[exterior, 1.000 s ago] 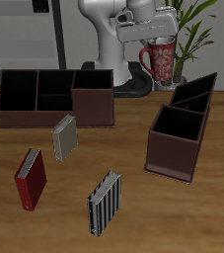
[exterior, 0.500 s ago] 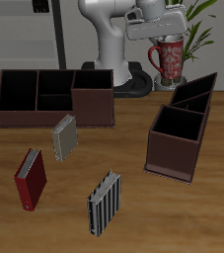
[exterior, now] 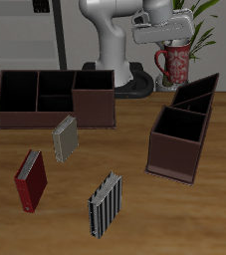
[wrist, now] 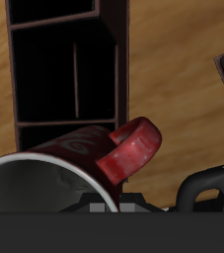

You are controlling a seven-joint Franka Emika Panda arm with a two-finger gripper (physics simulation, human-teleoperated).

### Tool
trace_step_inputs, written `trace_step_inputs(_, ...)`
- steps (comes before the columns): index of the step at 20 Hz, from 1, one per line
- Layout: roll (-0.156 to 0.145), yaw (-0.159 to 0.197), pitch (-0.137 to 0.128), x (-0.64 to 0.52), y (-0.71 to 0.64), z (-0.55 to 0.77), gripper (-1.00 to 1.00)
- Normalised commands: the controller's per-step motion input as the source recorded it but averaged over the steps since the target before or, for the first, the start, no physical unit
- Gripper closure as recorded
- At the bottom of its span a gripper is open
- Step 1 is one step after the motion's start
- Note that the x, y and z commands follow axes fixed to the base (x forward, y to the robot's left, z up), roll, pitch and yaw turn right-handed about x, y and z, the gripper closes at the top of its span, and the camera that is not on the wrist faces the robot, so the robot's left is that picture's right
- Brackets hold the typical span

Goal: Place the red mug into the left desk caddy's left compartment and place the striped book into the left desk caddy's back compartment and place the red book into the back desk caddy's front compartment

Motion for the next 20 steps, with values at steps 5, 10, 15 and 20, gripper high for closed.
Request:
trace_step_inputs(5, 0.011, 0.014, 0.042, -0.01, 0.2, -0.22, 1.0)
trace_step_inputs(10, 0.02, 0.038, 0.045, -0.07, 0.24, -0.28, 1.0)
trace_step_inputs(15, 0.028, 0.064, 0.031, -0.04, 0.26, -0.17, 1.0)
trace_step_inputs(20, 0.015, 0.065, 0.023, 0.07, 0.15, -0.02, 1.0)
